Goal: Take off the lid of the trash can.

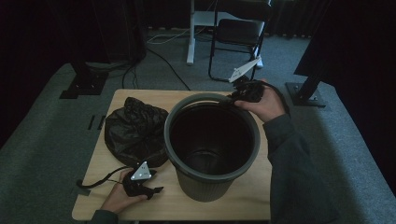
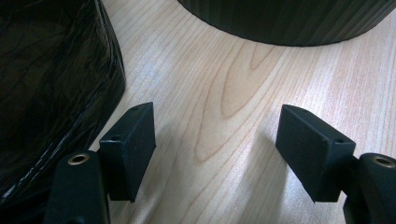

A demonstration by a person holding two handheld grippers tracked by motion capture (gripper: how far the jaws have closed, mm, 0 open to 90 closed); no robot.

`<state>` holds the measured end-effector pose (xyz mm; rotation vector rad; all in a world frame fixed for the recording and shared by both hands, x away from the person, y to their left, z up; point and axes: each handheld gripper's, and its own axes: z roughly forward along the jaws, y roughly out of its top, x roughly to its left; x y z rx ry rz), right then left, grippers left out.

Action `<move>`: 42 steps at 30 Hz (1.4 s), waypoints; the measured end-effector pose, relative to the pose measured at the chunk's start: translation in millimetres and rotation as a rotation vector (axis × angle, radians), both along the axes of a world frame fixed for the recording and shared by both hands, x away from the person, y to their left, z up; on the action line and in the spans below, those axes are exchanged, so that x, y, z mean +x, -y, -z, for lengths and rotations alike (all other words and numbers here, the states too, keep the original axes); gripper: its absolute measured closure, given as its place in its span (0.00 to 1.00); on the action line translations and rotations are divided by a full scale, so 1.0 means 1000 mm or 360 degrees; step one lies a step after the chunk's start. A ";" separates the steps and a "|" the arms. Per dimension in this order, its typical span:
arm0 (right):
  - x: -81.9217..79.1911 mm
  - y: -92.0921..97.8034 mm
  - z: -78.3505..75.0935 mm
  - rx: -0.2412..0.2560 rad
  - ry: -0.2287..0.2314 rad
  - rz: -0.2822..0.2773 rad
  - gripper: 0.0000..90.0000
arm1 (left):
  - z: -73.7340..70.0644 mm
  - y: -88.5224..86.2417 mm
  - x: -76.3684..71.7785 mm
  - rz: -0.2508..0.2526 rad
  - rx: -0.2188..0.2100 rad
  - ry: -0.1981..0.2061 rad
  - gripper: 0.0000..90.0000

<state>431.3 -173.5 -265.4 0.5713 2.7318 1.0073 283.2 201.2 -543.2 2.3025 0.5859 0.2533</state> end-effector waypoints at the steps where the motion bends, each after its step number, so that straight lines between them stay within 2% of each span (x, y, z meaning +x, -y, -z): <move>1: 0.000 0.002 -0.002 0.0025 -0.0003 -0.0003 0.86 | 0.000 0.000 0.000 0.0000 0.0000 0.0000 0.32; 11: -0.001 0.014 -0.014 0.0172 -0.0045 0.0015 0.87 | 0.000 0.000 0.000 0.0008 0.0006 -0.0004 0.32; 20: -0.006 0.018 -0.024 0.0219 -0.0038 0.0052 0.87 | 0.000 0.000 0.000 0.0009 0.0000 -0.0006 0.32; 23: -0.006 0.019 -0.027 0.0271 -0.0062 0.0064 0.87 | 0.000 0.000 0.000 0.0017 0.0009 -0.0005 0.32; 26: -0.006 0.020 -0.028 0.0257 -0.0035 0.0062 0.87 | 0.000 -0.001 0.000 0.0019 0.0011 -0.0004 0.32; 30: -0.005 0.027 -0.027 0.0238 -0.0041 0.0090 0.87 | 0.000 0.000 0.000 0.0012 0.0001 -0.0005 0.32; 35: -0.003 0.043 -0.024 0.0234 -0.0047 0.0124 0.86 | 0.000 0.000 0.000 0.0012 0.0001 -0.0006 0.32; 42: -0.001 0.074 -0.017 0.0251 -0.0056 0.0235 0.86 | 0.000 0.000 0.000 0.0015 -0.0003 -0.0009 0.32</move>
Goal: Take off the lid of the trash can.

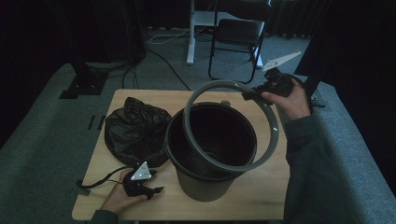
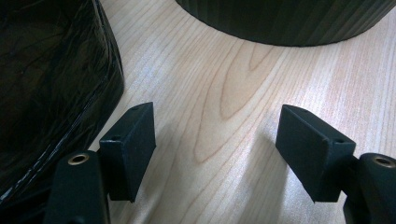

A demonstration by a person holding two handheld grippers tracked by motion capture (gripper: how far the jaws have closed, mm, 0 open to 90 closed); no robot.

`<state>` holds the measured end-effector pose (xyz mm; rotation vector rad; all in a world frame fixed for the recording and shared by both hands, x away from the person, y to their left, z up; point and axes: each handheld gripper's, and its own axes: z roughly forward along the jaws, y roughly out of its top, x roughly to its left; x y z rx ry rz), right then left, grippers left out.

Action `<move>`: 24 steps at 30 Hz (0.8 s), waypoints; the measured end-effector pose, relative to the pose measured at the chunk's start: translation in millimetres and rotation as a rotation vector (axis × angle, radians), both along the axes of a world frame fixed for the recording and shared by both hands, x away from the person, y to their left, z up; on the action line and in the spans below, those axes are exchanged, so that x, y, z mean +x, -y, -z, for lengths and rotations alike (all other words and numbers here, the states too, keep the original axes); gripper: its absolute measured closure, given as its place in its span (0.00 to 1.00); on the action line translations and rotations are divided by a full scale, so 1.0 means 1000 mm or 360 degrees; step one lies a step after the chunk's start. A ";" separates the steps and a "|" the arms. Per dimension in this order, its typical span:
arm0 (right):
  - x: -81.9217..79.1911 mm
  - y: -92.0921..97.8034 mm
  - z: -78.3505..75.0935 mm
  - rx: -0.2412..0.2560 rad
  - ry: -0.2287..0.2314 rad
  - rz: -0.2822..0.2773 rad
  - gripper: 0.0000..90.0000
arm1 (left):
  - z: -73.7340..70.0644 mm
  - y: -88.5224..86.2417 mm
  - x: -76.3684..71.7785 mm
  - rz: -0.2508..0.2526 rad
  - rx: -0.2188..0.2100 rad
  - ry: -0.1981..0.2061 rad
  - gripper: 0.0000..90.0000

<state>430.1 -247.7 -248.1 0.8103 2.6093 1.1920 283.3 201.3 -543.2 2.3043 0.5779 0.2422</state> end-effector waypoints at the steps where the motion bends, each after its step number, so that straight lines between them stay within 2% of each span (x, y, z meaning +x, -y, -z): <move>1: 0.000 0.006 0.001 0.0004 -0.0006 0.0020 0.86 | 0.000 0.000 0.000 0.0001 -0.0002 0.0000 0.32; 13: 0.005 0.078 0.018 0.0040 -0.0069 0.0273 0.86 | 0.000 0.000 0.001 0.0010 -0.0015 -0.0003 0.32; 24: -0.001 0.119 0.024 0.0048 -0.0072 0.0401 0.86 | 0.001 0.001 0.000 0.0008 -0.0024 -0.0006 0.32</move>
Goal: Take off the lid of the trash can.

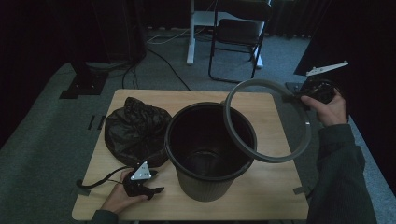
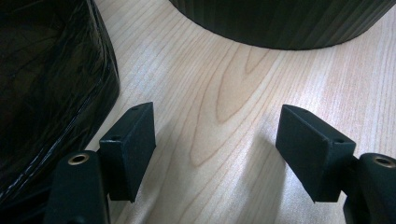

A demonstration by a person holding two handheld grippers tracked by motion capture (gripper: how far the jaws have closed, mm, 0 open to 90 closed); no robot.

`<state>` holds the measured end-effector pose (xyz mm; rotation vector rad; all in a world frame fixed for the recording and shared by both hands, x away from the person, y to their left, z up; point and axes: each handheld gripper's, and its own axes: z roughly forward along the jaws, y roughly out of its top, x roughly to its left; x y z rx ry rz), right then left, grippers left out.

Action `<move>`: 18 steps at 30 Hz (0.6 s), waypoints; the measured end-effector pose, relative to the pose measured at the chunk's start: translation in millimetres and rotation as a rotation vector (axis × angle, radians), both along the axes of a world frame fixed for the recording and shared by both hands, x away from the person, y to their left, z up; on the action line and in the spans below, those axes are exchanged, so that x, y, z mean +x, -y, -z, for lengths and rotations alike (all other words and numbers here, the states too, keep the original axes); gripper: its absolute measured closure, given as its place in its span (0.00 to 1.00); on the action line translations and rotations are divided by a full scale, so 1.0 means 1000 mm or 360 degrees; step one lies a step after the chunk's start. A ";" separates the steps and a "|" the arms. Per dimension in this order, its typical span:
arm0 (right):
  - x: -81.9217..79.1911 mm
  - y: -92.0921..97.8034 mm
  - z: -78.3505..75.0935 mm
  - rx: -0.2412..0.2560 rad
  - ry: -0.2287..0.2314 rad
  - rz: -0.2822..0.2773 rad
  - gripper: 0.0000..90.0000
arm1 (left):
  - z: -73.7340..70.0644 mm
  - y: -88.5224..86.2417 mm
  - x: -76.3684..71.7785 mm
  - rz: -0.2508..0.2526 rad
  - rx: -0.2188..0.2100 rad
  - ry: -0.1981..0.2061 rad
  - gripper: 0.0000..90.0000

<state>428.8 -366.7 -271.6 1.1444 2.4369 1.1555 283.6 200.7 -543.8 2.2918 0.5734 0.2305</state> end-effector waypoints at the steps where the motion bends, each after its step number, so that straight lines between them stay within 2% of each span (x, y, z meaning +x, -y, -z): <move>1: -0.001 0.003 0.000 0.0002 0.0002 0.0007 0.86 | 0.000 0.000 0.000 0.0000 0.0000 0.0000 0.32; 18: -0.010 0.056 0.015 0.0045 -0.0011 0.0195 0.86 | 0.000 0.000 0.000 0.0007 -0.0004 -0.0007 0.32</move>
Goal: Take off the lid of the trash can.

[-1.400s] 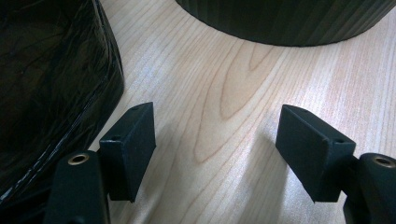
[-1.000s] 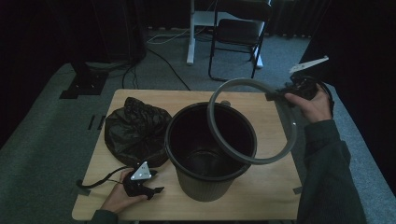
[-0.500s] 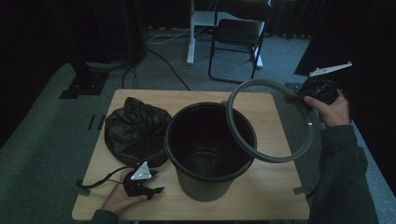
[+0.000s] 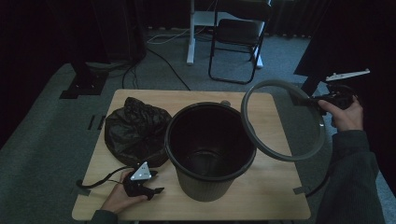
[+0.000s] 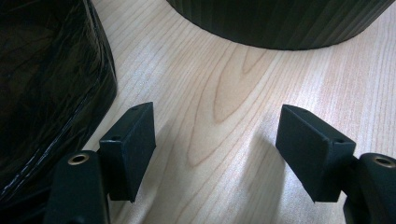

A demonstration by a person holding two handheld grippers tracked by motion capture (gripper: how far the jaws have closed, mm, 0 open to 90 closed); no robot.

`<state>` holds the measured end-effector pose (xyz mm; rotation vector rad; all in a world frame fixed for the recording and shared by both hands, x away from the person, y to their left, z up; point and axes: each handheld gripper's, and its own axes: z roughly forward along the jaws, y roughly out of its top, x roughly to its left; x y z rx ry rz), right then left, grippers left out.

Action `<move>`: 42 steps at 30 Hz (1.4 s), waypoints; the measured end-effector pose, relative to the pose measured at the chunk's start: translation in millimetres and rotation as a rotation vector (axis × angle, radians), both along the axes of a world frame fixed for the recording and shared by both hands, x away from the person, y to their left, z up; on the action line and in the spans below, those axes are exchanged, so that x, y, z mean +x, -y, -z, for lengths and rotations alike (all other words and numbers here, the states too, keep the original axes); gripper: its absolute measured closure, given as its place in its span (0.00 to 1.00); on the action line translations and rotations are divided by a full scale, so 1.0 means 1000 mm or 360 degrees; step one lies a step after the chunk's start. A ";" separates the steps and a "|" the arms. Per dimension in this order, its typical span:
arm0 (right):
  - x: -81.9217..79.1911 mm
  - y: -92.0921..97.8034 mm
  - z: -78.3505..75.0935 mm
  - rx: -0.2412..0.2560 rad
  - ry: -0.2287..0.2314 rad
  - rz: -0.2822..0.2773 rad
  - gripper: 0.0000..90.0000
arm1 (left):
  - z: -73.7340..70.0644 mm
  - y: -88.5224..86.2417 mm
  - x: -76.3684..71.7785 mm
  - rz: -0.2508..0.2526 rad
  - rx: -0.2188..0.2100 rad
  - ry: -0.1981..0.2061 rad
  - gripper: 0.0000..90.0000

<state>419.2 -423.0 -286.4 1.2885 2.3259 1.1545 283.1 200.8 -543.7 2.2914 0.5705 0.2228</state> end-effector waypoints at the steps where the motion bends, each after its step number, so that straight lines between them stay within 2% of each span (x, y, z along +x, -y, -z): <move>1: -0.001 0.003 0.001 0.0000 -0.0001 0.0015 0.86 | 0.000 0.000 0.000 0.0000 0.0000 0.0000 0.32; 8: -0.009 0.027 0.006 0.0012 0.0000 0.0109 0.86 | 0.000 0.000 0.000 -0.0001 -0.0001 0.0000 0.32; 12: -0.012 0.039 0.012 -0.0014 -0.0016 0.0168 0.86 | 0.000 0.000 0.000 0.0001 -0.0001 -0.0001 0.32; 15: -0.013 0.042 0.017 -0.0021 -0.0027 0.0181 0.86 | 0.000 0.000 0.000 0.0001 -0.0001 0.0000 0.32; 16: -0.013 0.042 0.025 -0.0032 -0.0040 0.0174 0.86 | 0.000 0.000 0.000 0.0001 0.0000 0.0000 0.32; 19: -0.013 0.042 0.032 -0.0036 -0.0049 0.0179 0.86 | 0.000 0.000 0.000 0.0000 -0.0001 0.0001 0.32; 24: -0.011 0.038 0.059 -0.0061 -0.0094 0.0175 0.86 | 0.000 0.000 0.000 0.0000 -0.0002 0.0002 0.32; 28: -0.010 0.029 0.076 -0.0082 -0.0106 0.0135 0.86 | 0.000 0.000 0.000 0.0003 -0.0007 -0.0003 0.32; 35: -0.004 0.005 0.109 -0.0204 -0.0146 0.0070 0.86 | 0.000 0.000 0.000 0.0006 -0.0007 -0.0003 0.32; 37: -0.002 0.001 0.120 -0.0229 -0.0174 0.0064 0.86 | 0.000 0.000 0.000 0.0005 -0.0009 -0.0002 0.32; 42: 0.000 -0.001 0.142 -0.0236 -0.0243 0.0062 0.85 | 0.000 0.000 0.000 0.0010 -0.0008 -0.0004 0.32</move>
